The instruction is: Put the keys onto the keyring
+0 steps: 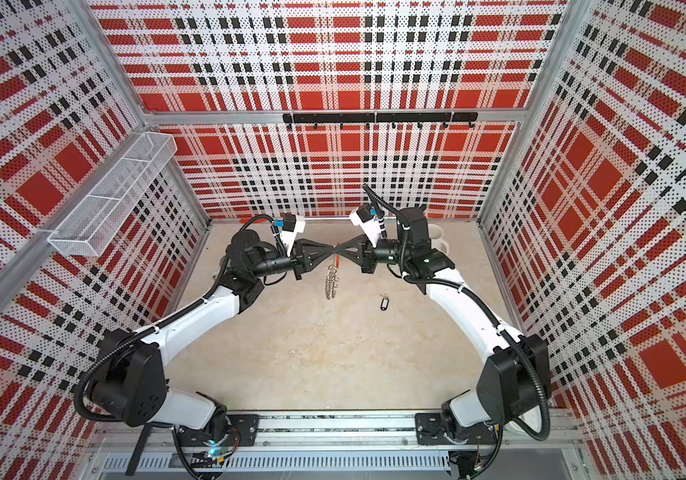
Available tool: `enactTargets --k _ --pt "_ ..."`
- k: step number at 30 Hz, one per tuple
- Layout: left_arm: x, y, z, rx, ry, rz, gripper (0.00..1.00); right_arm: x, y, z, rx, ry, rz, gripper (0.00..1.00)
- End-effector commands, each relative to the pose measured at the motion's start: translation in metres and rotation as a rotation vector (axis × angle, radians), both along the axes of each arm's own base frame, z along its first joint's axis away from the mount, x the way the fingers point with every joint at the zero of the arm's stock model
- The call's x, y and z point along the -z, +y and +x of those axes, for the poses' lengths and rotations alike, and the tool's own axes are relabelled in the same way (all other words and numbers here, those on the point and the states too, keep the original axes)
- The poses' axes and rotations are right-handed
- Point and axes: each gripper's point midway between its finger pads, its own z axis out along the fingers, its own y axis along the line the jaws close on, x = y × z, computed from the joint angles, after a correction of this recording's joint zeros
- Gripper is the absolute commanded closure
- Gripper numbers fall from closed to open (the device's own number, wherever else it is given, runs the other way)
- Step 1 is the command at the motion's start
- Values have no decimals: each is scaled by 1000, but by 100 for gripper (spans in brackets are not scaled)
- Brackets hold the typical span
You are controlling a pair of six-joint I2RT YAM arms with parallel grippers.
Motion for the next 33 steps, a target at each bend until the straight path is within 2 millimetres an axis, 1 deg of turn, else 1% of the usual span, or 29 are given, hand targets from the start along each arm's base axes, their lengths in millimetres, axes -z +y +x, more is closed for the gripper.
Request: enactTargets --k 1,3,8,10,11,12,13,14,15,18,21,23,25,28,30,33 --pt "-6 -5 -1 32 -10 -5 93 -9 6 -8 -49 -43 25 100" --pt "-5 -5 -2 37 -8 -5 100 -8 6 -7 -49 -38 24 100" --pt "-4 -5 0 20 12 -7 100 -9 6 -6 -44 -31 30 100" --pt "-4 -6 1 -2 15 -7 100 -10 5 -2 -15 -24 41 100" --pt "-5 -5 3 -23 19 -11 100 -12 4 2 15 -19 46 97" --pt "-6 -4 6 -54 27 -18 100 -14 2 7 54 -16 54 75" --pt "-8 -4 10 -89 41 -28 100 -18 -1 13 103 -19 67 62" --pt "-9 -4 13 -122 59 -39 100 -18 -4 19 150 -1 86 56" --pt "-11 -3 18 -165 85 -56 100 -22 -9 24 203 -4 111 51" --pt "-15 -3 26 -256 175 -117 100 -29 -21 27 302 12 208 48" --pt "-21 -2 29 -299 249 -207 100 -33 -28 24 329 45 297 48" --pt "-24 1 27 -313 285 -270 100 -34 -27 22 317 101 338 51" --pt "-28 2 21 -299 296 -324 100 -35 -24 20 288 133 364 54" --pt "-33 6 15 -284 312 -383 100 -40 -22 19 258 174 409 64" --pt "-34 8 11 -271 323 -420 100 -42 -21 21 251 210 440 75" --pt "-40 10 4 -235 316 -465 100 -42 -20 28 262 259 462 82"
